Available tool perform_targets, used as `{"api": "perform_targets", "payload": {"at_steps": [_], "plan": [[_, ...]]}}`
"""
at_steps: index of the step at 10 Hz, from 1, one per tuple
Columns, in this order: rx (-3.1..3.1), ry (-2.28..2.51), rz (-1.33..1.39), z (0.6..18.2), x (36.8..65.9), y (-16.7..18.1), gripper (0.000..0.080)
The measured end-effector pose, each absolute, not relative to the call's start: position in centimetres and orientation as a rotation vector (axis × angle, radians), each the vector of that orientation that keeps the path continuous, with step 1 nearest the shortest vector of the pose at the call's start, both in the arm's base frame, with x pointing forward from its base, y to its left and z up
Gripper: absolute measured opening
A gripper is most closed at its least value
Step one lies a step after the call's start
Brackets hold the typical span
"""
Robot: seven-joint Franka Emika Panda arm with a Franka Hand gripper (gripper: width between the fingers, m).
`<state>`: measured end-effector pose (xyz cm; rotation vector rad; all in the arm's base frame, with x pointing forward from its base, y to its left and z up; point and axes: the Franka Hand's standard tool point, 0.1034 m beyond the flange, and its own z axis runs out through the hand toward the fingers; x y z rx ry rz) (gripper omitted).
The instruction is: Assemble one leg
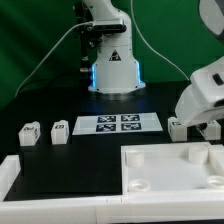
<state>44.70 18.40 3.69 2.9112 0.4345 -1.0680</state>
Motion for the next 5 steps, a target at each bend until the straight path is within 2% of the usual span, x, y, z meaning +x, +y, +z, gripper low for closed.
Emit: {"api": "perform_targets", "payload": {"at_steps": [2,5], "plan": [[2.891,0.416,-1.120,3.3,44.7,18.5,0.0649],[2.867,0.302,-1.166,2.2,43.2,18.8,0.0649]]}}
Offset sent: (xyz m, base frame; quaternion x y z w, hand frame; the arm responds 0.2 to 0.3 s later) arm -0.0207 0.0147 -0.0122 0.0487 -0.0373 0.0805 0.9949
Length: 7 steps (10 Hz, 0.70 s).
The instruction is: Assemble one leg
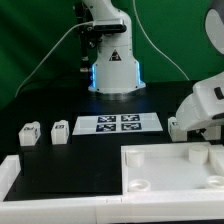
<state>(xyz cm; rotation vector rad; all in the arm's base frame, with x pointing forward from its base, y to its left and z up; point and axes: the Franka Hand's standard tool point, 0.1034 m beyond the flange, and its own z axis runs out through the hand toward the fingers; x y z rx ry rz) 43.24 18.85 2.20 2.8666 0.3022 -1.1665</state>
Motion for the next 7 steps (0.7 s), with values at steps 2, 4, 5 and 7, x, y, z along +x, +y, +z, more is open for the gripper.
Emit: {"api": "perform_targets", "payload": {"at_steps": [2,4,5,7], "plan": [[2.852,0.258,-1.190,1.8,42.5,18.8,0.0649],[2.844,0.239,-1.219,1.2,41.9,18.8,0.0649],[2.840,0.238,-1.221,1.1,41.7,19.0,0.0649],[2.836,0.241,-1.225,1.0,41.6,19.2,0.0649]]}}
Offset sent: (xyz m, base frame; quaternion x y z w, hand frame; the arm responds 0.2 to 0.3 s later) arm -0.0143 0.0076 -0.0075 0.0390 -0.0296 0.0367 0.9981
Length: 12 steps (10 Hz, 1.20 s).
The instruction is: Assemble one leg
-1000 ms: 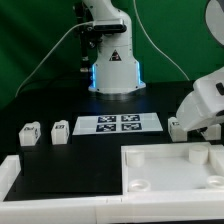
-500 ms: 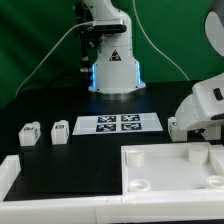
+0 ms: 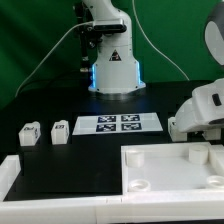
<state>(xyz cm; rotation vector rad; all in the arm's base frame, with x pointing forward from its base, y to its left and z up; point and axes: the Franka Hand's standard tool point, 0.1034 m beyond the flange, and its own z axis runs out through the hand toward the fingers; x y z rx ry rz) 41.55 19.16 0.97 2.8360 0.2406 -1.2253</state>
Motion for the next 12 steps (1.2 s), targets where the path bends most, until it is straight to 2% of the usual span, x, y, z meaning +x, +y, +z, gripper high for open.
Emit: {"api": "perform_targets", "payload": {"at_steps": [4,5,6,7,8,12], "plan": [[2.827,0.238,-1.247,0.52,40.95,18.44,0.0649],[2.828,0.238,-1.246,0.53,40.97,18.44,0.0521],[2.828,0.238,-1.247,0.53,40.97,18.44,0.0521],[2.828,0.238,-1.247,0.52,40.97,18.44,0.0383],[2.827,0.238,-1.247,0.52,40.96,18.44,0.0291],[2.827,0.238,-1.247,0.53,40.96,18.44,0.0291]]}}
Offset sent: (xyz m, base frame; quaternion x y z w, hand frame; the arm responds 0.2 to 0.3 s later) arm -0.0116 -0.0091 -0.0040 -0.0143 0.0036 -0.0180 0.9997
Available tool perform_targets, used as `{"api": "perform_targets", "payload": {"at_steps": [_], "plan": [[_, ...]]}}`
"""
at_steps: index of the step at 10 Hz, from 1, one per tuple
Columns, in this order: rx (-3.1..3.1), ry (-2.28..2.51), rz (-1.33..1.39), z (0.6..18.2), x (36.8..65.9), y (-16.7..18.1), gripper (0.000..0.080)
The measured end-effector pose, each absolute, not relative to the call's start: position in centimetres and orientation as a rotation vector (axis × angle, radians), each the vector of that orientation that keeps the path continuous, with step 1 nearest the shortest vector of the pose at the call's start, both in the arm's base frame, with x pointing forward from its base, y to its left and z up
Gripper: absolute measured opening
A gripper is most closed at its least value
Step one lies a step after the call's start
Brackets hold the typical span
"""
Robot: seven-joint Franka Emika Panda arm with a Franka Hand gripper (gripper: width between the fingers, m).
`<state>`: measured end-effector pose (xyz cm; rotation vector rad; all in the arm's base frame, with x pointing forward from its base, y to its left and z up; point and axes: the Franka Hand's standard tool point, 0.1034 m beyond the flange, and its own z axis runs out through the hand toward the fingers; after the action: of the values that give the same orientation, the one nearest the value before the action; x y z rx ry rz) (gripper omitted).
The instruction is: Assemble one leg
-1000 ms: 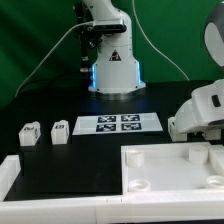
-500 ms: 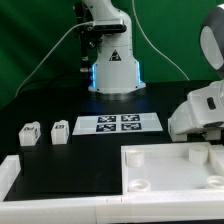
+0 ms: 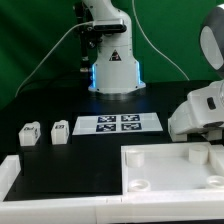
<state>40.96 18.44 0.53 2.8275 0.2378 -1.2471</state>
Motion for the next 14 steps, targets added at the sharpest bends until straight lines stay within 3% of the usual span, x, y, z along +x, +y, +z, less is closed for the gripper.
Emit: {"api": "perform_targets", "payload": {"at_steps": [6,8,10,12,14], "plan": [[2.854,0.237,-1.198,0.7,41.3,18.5,0.0294],[2.930,0.311,-1.070,3.4,43.7,18.0,0.0294],[3.065,0.363,-0.657,8.5,46.0,16.7,0.0294],[3.127,0.372,-0.318,12.4,46.2,14.9,0.0294],[3.158,0.355,0.050,14.4,45.9,13.8,0.0294]]}}
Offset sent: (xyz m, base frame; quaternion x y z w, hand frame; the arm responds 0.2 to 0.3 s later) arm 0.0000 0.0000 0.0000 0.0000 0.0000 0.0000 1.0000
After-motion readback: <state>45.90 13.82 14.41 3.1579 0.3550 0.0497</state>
